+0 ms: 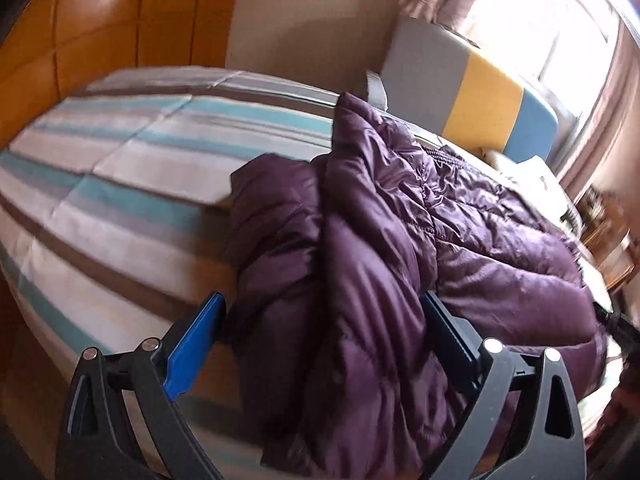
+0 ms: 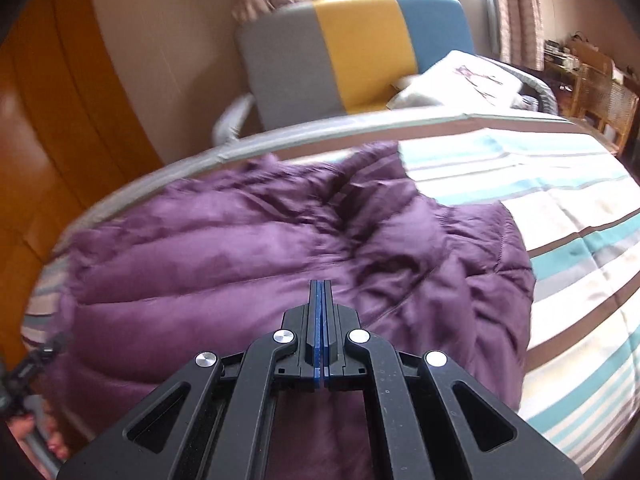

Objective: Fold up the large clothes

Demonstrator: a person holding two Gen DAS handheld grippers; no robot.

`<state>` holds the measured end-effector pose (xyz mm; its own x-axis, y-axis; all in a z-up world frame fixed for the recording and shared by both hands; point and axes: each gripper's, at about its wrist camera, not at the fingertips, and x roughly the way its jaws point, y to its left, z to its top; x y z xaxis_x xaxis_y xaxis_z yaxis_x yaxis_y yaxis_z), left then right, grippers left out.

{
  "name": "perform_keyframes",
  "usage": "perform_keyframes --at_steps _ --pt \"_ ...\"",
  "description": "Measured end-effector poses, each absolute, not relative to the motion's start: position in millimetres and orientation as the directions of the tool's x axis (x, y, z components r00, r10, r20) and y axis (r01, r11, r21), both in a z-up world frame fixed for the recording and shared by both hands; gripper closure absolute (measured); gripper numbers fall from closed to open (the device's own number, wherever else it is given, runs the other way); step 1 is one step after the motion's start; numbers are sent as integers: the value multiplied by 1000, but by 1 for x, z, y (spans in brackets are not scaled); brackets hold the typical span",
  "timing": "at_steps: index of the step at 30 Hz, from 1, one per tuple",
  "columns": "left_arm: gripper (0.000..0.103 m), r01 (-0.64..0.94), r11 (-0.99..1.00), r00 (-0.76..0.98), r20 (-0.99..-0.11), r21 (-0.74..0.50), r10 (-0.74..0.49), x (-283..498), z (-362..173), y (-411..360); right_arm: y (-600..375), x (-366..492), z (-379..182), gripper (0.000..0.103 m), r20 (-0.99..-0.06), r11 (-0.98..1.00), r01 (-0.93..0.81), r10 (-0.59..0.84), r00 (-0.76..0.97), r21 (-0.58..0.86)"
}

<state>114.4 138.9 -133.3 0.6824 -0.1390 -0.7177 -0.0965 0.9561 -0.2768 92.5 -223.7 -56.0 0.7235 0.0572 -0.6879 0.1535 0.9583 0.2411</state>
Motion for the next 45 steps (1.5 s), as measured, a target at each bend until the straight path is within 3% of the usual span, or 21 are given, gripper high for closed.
perform_keyframes --at_steps 4,10,19,26,36,39,41,45 --pt "6 -126 916 663 -719 -380 -207 94 -145 143 -193 70 -40 103 -637 960 39 153 756 277" --pt "7 -85 909 679 -692 -407 -246 77 -149 133 -144 56 -37 103 -635 969 -91 220 741 231" --pt "18 -125 866 710 -653 -485 -264 88 -151 133 -136 88 -92 103 -743 975 -62 203 637 214" --pt "25 -177 809 744 -614 -560 -262 95 -158 135 -136 88 -100 103 -744 973 -55 208 635 225" --pt "52 -258 728 748 -608 -635 -265 101 -169 137 -140 88 -98 103 -739 970 -45 211 640 238" --pt "72 -257 725 739 -614 -639 -279 108 -170 132 -138 88 -98 103 -743 974 -43 197 640 222" --pt "79 -259 736 747 -613 -625 -257 106 -166 129 -132 89 -97 103 -749 980 -47 179 638 194" --pt "84 -214 780 790 -574 -588 -215 99 -144 118 -134 88 -90 103 -745 974 -39 197 637 224"
